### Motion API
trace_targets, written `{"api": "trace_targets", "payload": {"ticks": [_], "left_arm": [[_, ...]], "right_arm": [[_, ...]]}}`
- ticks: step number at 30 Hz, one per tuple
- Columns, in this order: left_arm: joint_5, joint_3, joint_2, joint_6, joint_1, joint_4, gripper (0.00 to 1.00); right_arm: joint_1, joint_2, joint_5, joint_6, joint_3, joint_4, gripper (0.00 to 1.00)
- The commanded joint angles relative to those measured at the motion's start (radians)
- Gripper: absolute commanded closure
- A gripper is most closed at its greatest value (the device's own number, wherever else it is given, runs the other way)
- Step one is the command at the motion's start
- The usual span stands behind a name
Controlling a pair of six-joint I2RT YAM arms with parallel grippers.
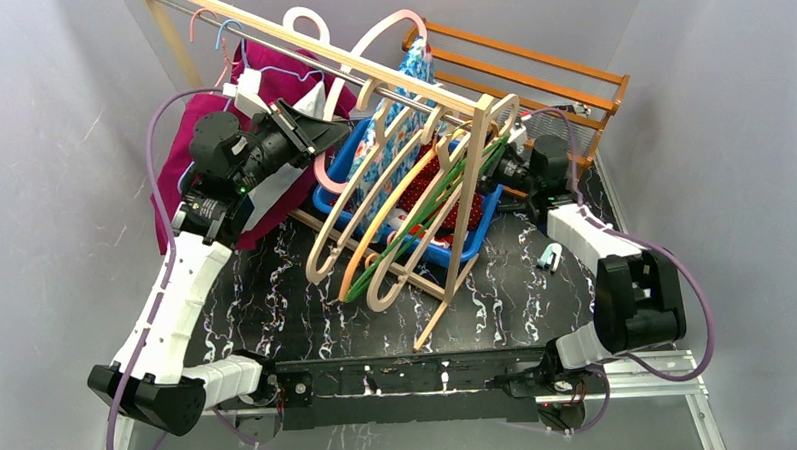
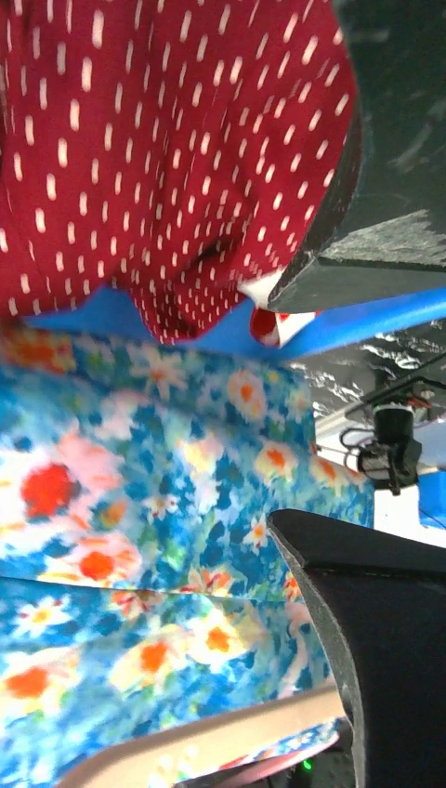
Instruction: Remove the skirt from the hanger
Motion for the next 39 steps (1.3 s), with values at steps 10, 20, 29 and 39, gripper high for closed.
{"api": "trace_targets", "payload": {"ticks": [10, 20, 29, 39], "left_arm": [[0.074, -0.005, -0.052, -0.143, -0.002, 0.236, 1.0], [0.087, -0.046, -0.054, -0.171, -0.001, 0.261, 1.0], [0.106, -0.07, -0.068, -0.191, -0.002, 0.272, 1.0], [0.072, -0.052, -0.086, -0.123, -0.001, 0.198, 1.0]], "right_arm": [[0.122, 0.284, -0.099, 0.416, 0.001, 0.858, 0.09], [0.169, 0.408, -0.055, 0.466, 0.077, 0.996, 0.06], [0.19, 0.491, -0.011, 0.54, 0.141, 1.107, 0.1], [0.19, 0.485, 0.01, 0.591, 0.11, 1.148, 0.81]]}}
